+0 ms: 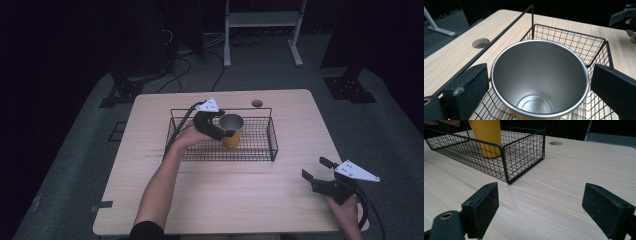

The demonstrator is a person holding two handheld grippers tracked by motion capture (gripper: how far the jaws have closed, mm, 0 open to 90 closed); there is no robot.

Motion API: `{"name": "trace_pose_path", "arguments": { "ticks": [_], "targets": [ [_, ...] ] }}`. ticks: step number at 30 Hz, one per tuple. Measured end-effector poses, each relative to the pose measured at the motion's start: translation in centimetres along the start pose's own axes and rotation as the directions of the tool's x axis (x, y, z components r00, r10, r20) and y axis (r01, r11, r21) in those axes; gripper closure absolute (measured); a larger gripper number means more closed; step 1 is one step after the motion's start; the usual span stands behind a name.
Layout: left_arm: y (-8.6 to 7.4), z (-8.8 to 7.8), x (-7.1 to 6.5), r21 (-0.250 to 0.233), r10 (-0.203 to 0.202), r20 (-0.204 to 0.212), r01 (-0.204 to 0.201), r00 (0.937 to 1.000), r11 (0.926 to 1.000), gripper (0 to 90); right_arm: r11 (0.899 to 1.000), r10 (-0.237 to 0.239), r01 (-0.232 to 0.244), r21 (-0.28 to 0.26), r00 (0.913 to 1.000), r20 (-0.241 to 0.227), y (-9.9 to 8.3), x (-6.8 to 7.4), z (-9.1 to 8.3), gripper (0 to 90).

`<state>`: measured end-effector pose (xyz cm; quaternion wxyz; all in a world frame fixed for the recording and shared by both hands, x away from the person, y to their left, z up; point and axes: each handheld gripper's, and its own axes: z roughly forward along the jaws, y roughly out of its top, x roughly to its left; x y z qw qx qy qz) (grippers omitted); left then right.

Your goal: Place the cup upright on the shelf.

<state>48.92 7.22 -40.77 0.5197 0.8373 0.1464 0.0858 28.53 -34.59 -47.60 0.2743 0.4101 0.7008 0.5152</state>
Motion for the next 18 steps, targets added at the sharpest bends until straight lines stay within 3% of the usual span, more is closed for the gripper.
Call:
{"name": "trace_pose_path", "arguments": {
  "ticks": [18],
  "targets": [
    [0.3,-2.5,-0.7,-0.086,0.008,-0.031,-0.011,0.9995,0.9962,1.2,1.000,0.009,-0.009,-0.002,1.0000,0.003,0.0,-0.1,0.0,12.9]
  ]
}}
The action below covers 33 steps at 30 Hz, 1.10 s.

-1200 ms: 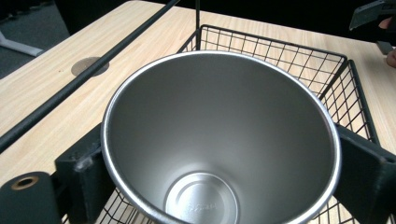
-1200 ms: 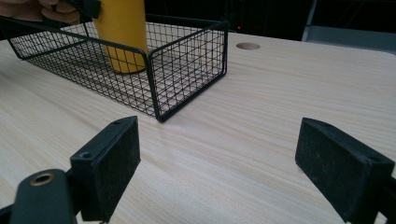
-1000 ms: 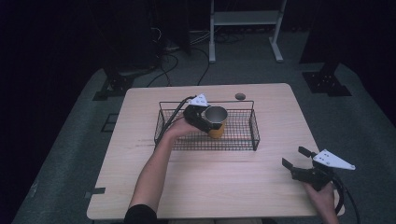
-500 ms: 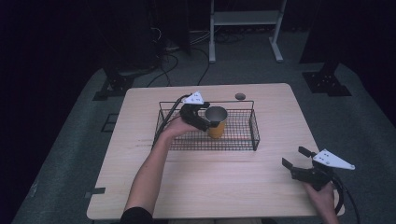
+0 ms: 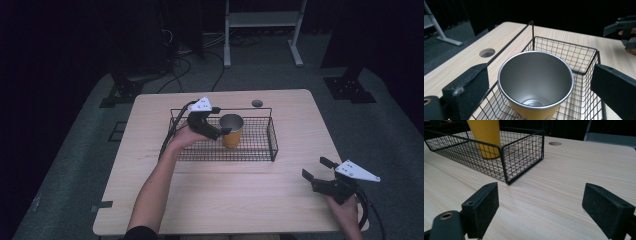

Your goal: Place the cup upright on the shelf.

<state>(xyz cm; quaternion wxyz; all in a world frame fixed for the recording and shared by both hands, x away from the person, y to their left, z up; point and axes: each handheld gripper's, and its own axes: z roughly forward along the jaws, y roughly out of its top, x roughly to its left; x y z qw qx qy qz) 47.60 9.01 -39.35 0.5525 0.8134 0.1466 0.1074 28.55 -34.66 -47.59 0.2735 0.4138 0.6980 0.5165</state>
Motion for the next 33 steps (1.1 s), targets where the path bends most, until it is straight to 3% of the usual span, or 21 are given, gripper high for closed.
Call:
{"name": "trace_pose_path", "arguments": {
  "ticks": [15,33],
  "targets": [
    [0.4,-1.2,-1.2,-0.028,0.024,-0.010,-0.024,0.9997,0.9993,1.2,1.000,0.000,0.000,0.000,1.0000,0.000,0.0,0.0,0.0,12.9],
    [0.0,-3.2,-2.4,-0.066,0.023,-0.035,-0.026,0.9991,0.9975,1.2,1.000,-0.003,0.003,0.004,1.0000,0.001,0.0,0.0,0.0,12.9]
  ]
}}
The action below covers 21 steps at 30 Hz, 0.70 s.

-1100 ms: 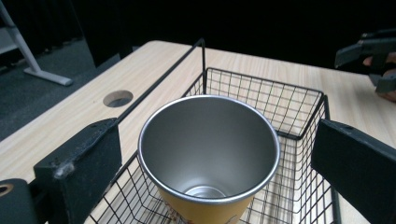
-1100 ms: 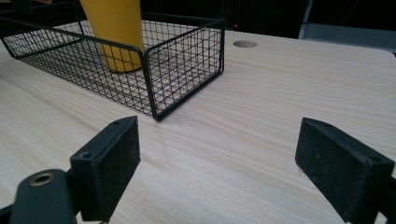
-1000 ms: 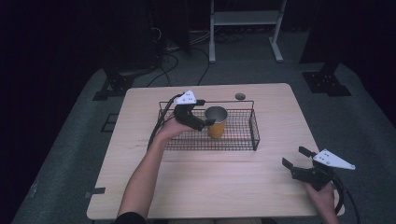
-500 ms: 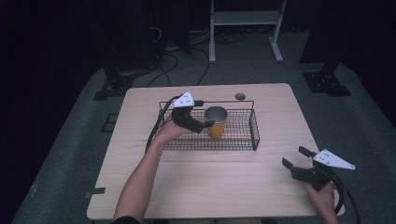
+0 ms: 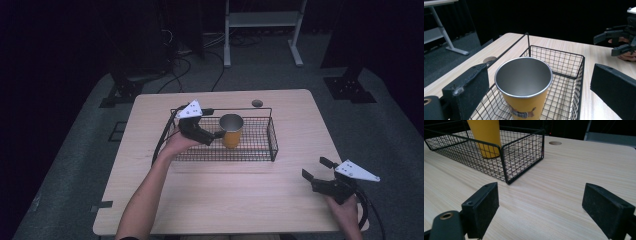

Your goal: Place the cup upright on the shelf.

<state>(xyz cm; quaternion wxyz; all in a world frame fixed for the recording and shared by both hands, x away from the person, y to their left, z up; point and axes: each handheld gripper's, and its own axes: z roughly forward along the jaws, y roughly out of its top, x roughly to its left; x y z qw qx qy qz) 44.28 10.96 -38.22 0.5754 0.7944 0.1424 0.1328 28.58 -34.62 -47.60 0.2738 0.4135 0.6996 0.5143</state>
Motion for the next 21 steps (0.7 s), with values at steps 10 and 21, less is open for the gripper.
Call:
{"name": "trace_pose_path", "arguments": {
  "ticks": [10,21],
  "targets": [
    [-0.4,-0.8,-1.1,-0.017,0.001,-0.001,-0.001,1.0000,0.9998,1.2,1.000,-0.001,0.001,0.002,1.0000,-0.001,0.0,0.0,0.0,12.9],
    [-1.0,-1.7,-2.3,-0.021,0.003,-0.007,-0.003,1.0000,0.9998,1.2,1.000,-0.001,0.001,0.002,1.0000,-0.002,0.0,0.0,0.0,12.9]
  ]
}}
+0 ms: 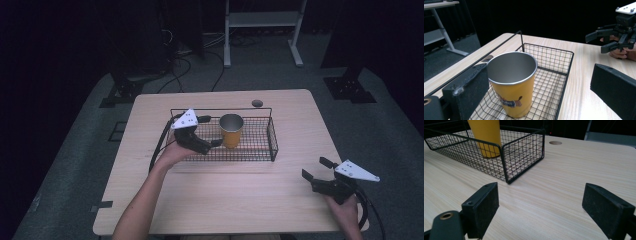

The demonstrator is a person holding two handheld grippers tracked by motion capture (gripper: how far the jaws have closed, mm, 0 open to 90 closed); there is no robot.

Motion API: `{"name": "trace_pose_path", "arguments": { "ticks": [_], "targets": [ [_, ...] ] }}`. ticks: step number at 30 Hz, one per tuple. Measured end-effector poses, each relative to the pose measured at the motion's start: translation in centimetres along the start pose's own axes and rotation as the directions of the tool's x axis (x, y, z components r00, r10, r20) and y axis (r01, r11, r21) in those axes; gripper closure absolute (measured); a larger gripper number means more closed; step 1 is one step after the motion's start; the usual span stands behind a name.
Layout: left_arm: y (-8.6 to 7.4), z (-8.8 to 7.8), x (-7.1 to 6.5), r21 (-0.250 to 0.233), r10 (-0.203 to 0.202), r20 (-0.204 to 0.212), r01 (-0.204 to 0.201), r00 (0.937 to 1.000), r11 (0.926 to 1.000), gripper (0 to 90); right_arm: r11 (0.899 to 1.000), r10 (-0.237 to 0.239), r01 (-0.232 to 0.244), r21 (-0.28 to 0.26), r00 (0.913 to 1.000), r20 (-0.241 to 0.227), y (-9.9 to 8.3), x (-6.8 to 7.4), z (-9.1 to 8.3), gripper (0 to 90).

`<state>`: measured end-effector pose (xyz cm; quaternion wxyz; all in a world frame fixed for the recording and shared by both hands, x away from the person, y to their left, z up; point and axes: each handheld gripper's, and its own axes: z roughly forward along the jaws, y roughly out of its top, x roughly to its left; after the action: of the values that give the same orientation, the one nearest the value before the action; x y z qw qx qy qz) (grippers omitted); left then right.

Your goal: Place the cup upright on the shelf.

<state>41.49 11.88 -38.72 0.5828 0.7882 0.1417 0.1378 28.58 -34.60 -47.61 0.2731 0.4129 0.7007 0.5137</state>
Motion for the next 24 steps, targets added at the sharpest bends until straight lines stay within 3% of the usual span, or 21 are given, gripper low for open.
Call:
{"name": "trace_pose_path", "arguments": {
  "ticks": [19,24],
  "targets": [
    [-1.5,-1.1,-1.5,0.004,-0.025,0.006,0.025,0.9997,0.9997,1.2,1.000,0.003,-0.003,0.008,1.0000,0.004,0.0,0.1,0.1,12.9],
    [-1.5,-1.5,-1.8,-0.016,-0.023,-0.002,0.023,0.9997,0.9996,1.2,1.000,0.001,-0.001,0.009,1.0000,0.006,0.0,0.1,0.1,12.9]
  ]
}}
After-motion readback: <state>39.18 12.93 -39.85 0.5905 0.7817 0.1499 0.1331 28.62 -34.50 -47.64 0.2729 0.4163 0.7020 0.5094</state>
